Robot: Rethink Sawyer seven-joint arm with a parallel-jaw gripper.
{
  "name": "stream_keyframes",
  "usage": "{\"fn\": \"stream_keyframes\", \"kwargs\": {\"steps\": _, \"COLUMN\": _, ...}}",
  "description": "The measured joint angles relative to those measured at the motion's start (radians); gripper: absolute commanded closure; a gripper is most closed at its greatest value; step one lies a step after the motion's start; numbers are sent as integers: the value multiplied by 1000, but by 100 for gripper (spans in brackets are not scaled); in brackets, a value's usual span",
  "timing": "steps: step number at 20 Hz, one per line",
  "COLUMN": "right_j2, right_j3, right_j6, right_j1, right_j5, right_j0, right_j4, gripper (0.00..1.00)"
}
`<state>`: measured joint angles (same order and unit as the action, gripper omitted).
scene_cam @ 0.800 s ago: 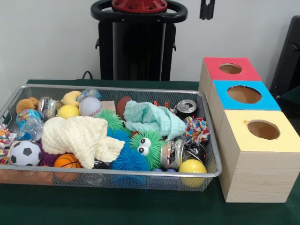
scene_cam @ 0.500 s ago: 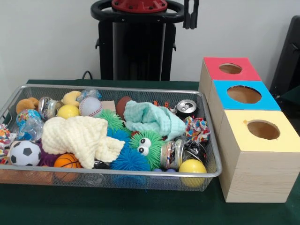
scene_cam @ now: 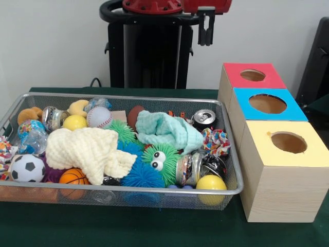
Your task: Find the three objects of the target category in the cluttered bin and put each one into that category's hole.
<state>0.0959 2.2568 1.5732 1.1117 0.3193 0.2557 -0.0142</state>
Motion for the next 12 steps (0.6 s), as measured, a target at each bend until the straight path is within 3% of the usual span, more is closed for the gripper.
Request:
{"fn": "stream_keyframes", "kwargs": {"steps": 6, "right_j2": 37, "right_j3": 1, "right_j6": 0, "right_j1": -35, "right_j5": 2, "right_j0": 40, "right_j4": -4, "gripper": 100}}
{"fn": "stream_keyframes", "kwargs": {"steps": 12, "right_j2": 139, "right_j3": 1, "right_j6": 0, "right_j1": -56, "right_j5": 38, "right_j0": 206, "right_j4": -27, "gripper": 100}}
